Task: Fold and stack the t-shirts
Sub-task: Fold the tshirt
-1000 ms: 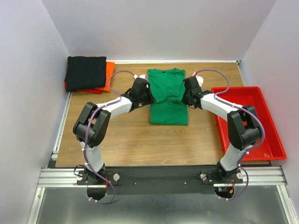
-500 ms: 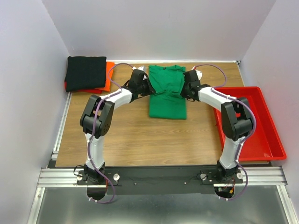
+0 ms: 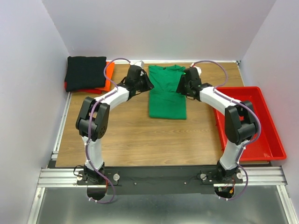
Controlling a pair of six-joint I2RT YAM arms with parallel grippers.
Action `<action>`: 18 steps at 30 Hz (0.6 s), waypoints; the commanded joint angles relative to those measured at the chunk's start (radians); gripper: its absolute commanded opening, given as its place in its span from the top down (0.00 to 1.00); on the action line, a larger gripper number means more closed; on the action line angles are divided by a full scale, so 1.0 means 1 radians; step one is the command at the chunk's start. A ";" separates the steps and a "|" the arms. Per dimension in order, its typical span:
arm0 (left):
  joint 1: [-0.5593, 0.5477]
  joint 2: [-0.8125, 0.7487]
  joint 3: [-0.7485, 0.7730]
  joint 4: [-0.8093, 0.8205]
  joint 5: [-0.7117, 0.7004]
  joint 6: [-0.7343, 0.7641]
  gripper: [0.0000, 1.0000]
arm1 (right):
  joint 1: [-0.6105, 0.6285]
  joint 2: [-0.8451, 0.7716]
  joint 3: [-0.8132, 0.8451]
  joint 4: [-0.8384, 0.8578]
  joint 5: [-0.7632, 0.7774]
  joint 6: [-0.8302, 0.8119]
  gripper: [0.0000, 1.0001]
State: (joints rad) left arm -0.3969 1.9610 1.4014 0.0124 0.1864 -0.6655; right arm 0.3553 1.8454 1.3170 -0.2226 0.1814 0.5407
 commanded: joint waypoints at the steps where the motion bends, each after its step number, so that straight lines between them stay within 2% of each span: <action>1: -0.074 0.010 0.005 -0.003 -0.010 -0.006 0.75 | 0.076 0.032 -0.001 0.005 -0.016 -0.022 0.50; 2: -0.091 0.025 0.017 -0.005 -0.002 -0.008 0.81 | 0.080 0.047 0.017 0.005 -0.022 -0.022 0.54; 3: -0.098 0.054 0.030 -0.003 0.007 -0.014 0.83 | 0.082 0.078 0.027 0.005 -0.022 -0.027 0.57; 7: -0.103 0.136 0.115 -0.005 0.001 -0.016 0.90 | 0.085 0.149 0.083 0.005 0.019 -0.039 0.60; 18: -0.043 0.340 0.275 -0.080 0.018 0.015 0.92 | 0.025 0.279 0.183 -0.001 0.032 -0.064 0.63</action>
State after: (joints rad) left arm -0.4553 2.2631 1.6459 -0.0235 0.1928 -0.6735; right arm 0.3904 2.0865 1.4731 -0.2218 0.1864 0.4953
